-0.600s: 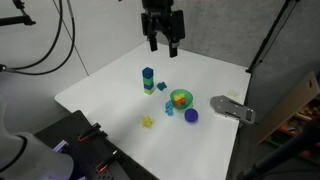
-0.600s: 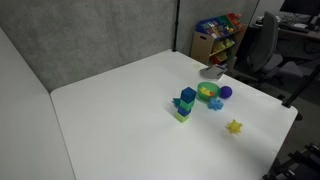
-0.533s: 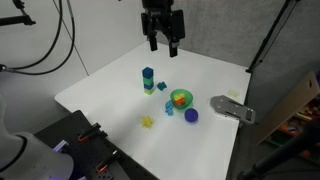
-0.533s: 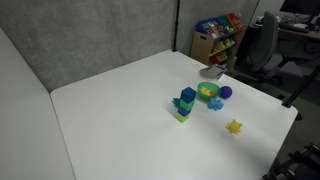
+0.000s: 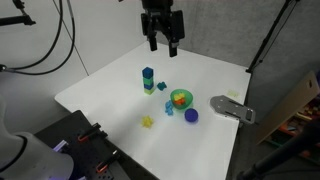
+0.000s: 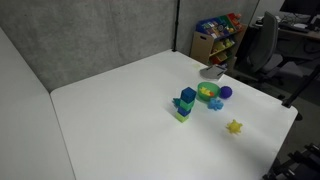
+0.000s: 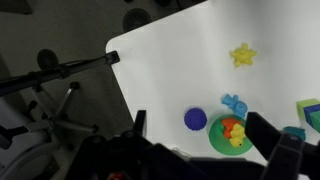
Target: Pick up the yellow toy from the green bowl and put it on the table
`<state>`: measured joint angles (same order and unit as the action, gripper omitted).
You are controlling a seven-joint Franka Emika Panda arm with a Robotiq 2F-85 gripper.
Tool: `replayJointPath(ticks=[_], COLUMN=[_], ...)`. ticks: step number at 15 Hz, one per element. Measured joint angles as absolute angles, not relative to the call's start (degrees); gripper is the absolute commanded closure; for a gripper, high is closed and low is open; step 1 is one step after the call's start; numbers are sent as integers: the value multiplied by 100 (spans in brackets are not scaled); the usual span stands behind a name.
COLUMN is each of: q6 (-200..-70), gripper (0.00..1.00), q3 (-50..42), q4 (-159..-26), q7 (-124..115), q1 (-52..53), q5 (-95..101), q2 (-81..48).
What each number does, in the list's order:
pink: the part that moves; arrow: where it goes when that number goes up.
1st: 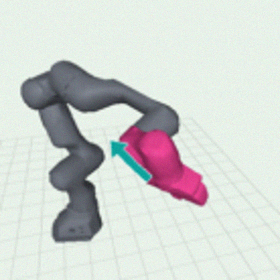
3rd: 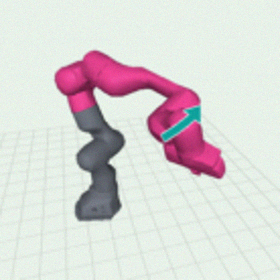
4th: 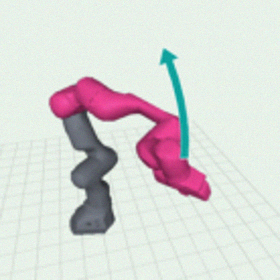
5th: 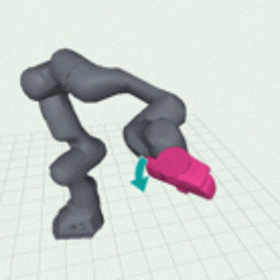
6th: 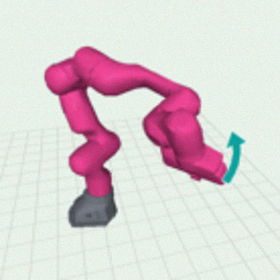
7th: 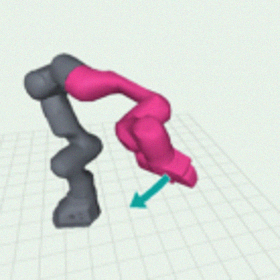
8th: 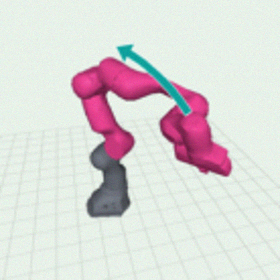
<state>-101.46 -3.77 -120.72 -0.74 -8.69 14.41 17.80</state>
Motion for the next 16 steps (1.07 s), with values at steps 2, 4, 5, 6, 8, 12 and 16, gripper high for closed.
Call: replayJointPath(ticks=[2, 4, 5, 6, 8, 12, 16], q6=[-10261, -10444, -10546, -10661, -10942, -11625, -12179], gripper=[0, 0, 0, 0, 0, 0, 0], q3=[-377, -377, -377, -377, -388, -484, -581], q4=[-12069, -12060, -12051, -12039, -12012, -11990, -11933], q7=[-84, -89, -92, -92, -92, -84, -9], q1=[-809, -750, -727, -714, -705, -702, -702], q5=[1426, 1377, 1335, 1282, 1113, 609, 93], q2=[1727, 1636, 1579, 1515, 1365, 1016, 609])
